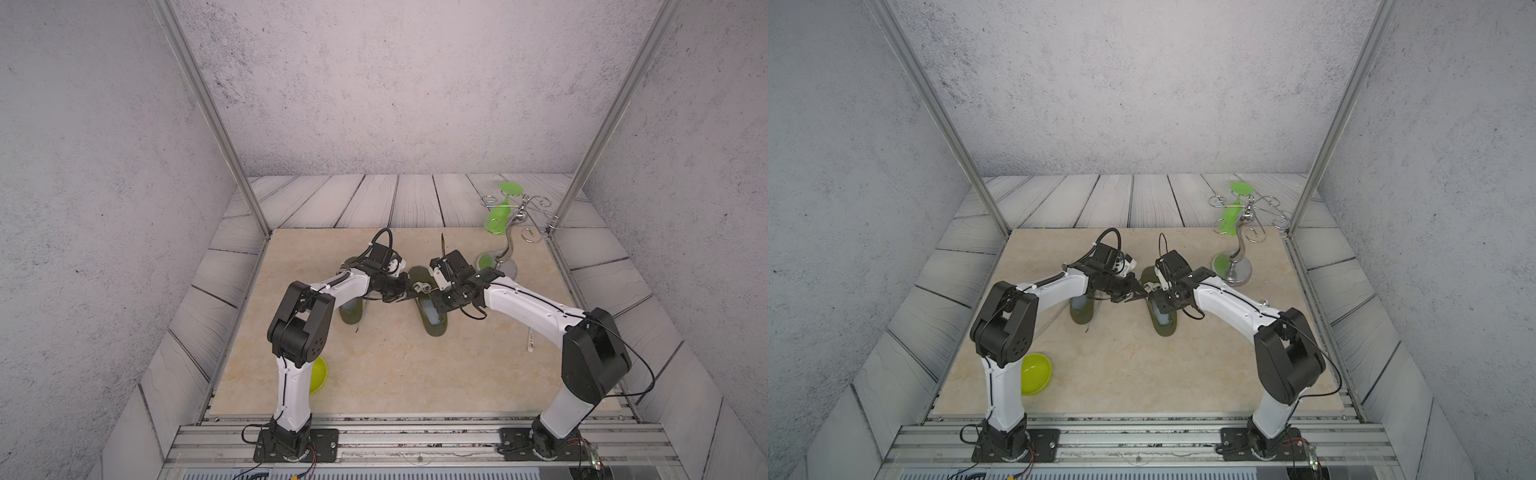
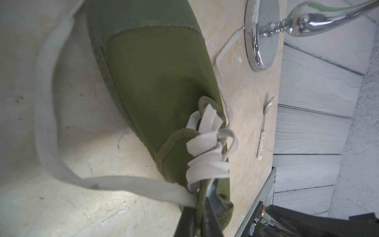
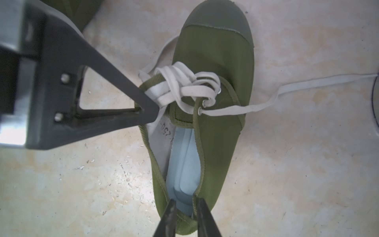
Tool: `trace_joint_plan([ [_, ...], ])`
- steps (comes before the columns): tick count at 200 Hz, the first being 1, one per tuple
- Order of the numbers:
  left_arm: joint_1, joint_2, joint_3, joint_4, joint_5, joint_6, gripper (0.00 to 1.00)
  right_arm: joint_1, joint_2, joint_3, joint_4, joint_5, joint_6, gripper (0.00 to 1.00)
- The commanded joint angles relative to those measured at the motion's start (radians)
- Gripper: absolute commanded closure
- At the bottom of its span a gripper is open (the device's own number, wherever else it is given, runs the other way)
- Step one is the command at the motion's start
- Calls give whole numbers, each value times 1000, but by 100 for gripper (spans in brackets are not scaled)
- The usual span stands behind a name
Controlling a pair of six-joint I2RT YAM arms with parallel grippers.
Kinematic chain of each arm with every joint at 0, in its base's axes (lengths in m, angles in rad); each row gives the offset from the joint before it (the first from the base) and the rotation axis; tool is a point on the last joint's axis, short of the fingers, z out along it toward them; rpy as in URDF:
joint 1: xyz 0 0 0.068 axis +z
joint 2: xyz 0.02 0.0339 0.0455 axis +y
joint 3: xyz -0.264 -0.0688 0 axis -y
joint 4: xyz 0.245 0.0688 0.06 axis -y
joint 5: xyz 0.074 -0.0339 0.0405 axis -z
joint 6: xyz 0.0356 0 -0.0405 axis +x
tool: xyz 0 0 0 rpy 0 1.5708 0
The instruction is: Insert the insole into the shoe
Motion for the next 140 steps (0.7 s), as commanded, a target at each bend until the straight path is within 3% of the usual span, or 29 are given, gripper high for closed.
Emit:
trace_joint_plan([
  [1,8,-16,45,-78,-30,77,81,2,58,66,-26,8,18,78],
  [44,9,-84,98,-204,-130,185,60,2,48,60,-25,34,25,75],
  [95,11,-158,101,-277,-228,203,58,3,56,91,-94,74,39,75],
  [124,8,-231,20,-271,-289,152,57,5,9,42,-148,179,78,60],
  [140,8,-273,-54,-227,-307,122,56,6,-5,18,-174,172,86,59],
])
